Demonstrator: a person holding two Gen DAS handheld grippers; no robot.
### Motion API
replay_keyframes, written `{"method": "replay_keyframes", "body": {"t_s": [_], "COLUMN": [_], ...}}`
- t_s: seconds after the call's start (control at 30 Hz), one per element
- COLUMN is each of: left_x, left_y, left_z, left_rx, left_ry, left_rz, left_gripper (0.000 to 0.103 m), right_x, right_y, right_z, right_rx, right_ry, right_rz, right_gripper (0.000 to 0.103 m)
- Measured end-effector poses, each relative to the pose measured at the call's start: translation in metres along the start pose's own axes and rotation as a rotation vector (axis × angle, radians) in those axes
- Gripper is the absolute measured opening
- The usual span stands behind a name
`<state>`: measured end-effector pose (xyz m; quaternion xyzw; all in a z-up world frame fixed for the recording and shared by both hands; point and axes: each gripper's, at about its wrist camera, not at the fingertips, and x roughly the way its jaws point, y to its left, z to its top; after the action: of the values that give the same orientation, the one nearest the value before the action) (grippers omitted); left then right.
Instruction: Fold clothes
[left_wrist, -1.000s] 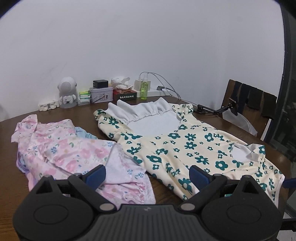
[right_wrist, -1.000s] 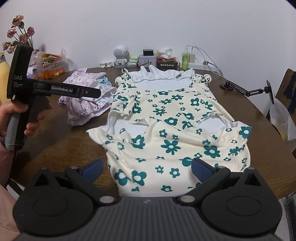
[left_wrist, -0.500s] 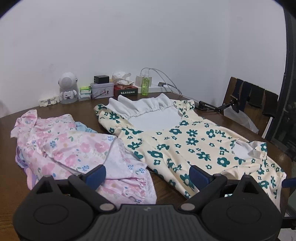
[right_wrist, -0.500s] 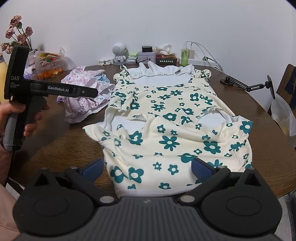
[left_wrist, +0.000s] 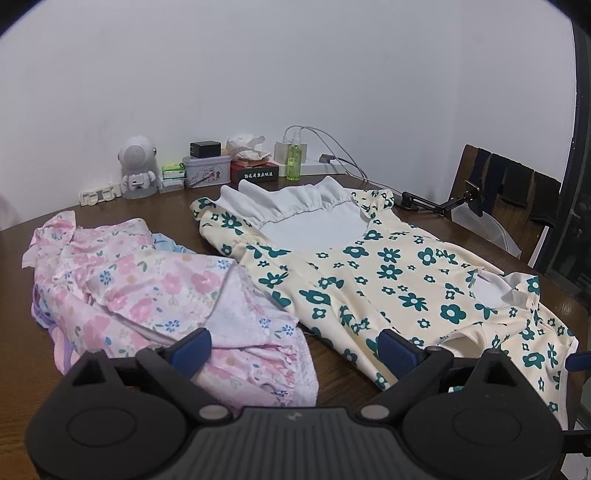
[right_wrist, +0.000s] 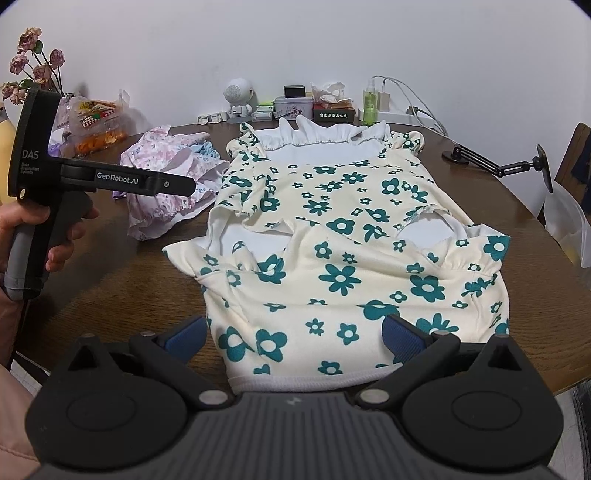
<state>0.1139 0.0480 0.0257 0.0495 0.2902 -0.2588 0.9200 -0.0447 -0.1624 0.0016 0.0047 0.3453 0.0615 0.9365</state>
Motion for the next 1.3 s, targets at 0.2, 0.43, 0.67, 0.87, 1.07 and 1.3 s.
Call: {"method": "replay_keyframes", "body": {"t_s": [0.2,0.43,0.67,0.87,1.07,1.3], "left_x": [0.001,0.003,0.005,0.007,0.011,0.014], "left_y": [-0.001,0.001,0.000,0.000,0.002,0.003], "left_z": [-0.001,-0.002,-0.003,-0.003,-0.004,-0.005], "left_rx": [0.008,-0.003,0.002,0.001,-0.004,-0.009], "left_ry": [0.007,0.019,0.028,0.036,0.056,0.068], "left_rz": [0.003,0.002,0.005,0.009,0.016,0.018], "left_gripper": [0.097,0.097,0.097,0.097,0.097,0.097], "right_x": [0.002,0.006,0.008,0.010,0.014,0.017], "right_y": [0.000,0.000,-0.001,-0.004,-0.007,-0.009], "right_z": [0.000,0.000,0.001,0.002,0.000,-0.002], "right_rx": [-0.001,-0.001,-0.002,0.003,0.015,0.022], "right_ry": [0.004,0.017,0.025,0.035,0.044,0.053], "right_rz": [-0.001,0.002,0.001,-0.005,-0.002,-0.003], "right_gripper": [0.103,0.103,0.103,0.103,0.103,0.103]}}
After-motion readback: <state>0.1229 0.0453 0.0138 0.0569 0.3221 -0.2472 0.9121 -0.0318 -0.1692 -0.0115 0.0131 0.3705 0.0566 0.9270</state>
